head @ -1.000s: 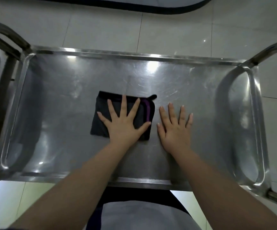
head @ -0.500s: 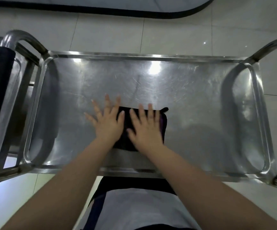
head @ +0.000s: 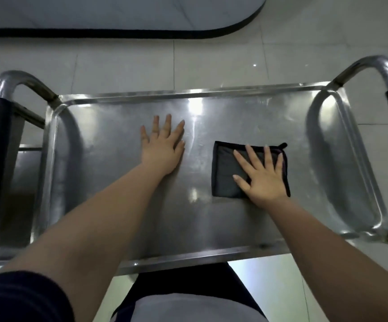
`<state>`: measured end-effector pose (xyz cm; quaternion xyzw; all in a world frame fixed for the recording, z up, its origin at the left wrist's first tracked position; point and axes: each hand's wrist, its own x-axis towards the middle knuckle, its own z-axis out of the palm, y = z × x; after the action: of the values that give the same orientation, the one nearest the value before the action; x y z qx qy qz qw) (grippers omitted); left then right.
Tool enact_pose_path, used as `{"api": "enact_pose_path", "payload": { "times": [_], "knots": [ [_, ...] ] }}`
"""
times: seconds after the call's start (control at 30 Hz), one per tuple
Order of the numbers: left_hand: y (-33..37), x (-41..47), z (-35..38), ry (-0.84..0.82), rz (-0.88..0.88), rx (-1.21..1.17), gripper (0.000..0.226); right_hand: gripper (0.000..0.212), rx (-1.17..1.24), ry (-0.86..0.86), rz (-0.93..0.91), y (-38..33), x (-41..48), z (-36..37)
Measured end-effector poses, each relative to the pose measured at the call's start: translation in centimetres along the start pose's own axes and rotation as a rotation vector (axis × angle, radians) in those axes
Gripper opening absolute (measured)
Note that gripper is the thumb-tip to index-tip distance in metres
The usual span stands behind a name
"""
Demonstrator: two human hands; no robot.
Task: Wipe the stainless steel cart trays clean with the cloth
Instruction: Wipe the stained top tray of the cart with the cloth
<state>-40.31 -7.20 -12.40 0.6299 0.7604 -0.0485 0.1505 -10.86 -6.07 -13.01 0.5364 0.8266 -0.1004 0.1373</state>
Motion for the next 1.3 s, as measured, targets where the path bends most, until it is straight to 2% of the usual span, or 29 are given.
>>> {"api": "enact_pose_path", "payload": {
  "times": [0.2, 0.33, 0.63, 0.8, 0.93, 1.1, 1.17, 1.23, 1.3],
  "knots": [
    [1.7, 4.0, 0.4, 0.013, -0.036, -0.054, 0.06, 0.065, 0.133, -0.022, 0.277, -2.9, -0.6, 0.9],
    [2.0, 5.3, 1.4, 0.032, -0.075, -0.039, 0.062, 0.067, 0.086, 0.11, 0.241, -4.0, -0.1, 1.1],
    [1.4, 5.7, 2.0, 0.082, -0.065, -0.047, 0.059, 0.065, 0.121, 0.04, 0.262, -3.8, 14.6, -2.8],
    [0.9, 6.0, 1.7, 0.082, -0.078, -0.053, 0.06, 0.083, 0.101, 0.017, 0.1, -5.0, 16.3, -4.1],
    [0.5, 6.1, 1.5, 0.072, -0.078, -0.056, 0.062, 0.082, 0.104, 0.025, 0.097, -1.5, 17.0, -4.4],
    [0.4, 6.1, 1.6, 0.069, -0.074, -0.055, 0.063, 0.085, 0.136, 0.038, 0.337, 8.5, 17.2, -5.4],
    [0.4, 6.2, 1.6, 0.059, -0.083, -0.044, 0.063, 0.088, 0.166, 0.038, 0.399, 8.6, 17.1, -5.7],
    [0.4, 6.2, 1.5, 0.048, -0.086, -0.036, 0.063, 0.089, 0.139, 0.035, 0.302, 4.8, 16.9, -5.5],
    [0.1, 6.2, 1.4, 0.055, -0.085, -0.036, 0.062, 0.085, 0.075, 0.031, 0.088, -0.9, 15.8, -4.4]
  ]
}}
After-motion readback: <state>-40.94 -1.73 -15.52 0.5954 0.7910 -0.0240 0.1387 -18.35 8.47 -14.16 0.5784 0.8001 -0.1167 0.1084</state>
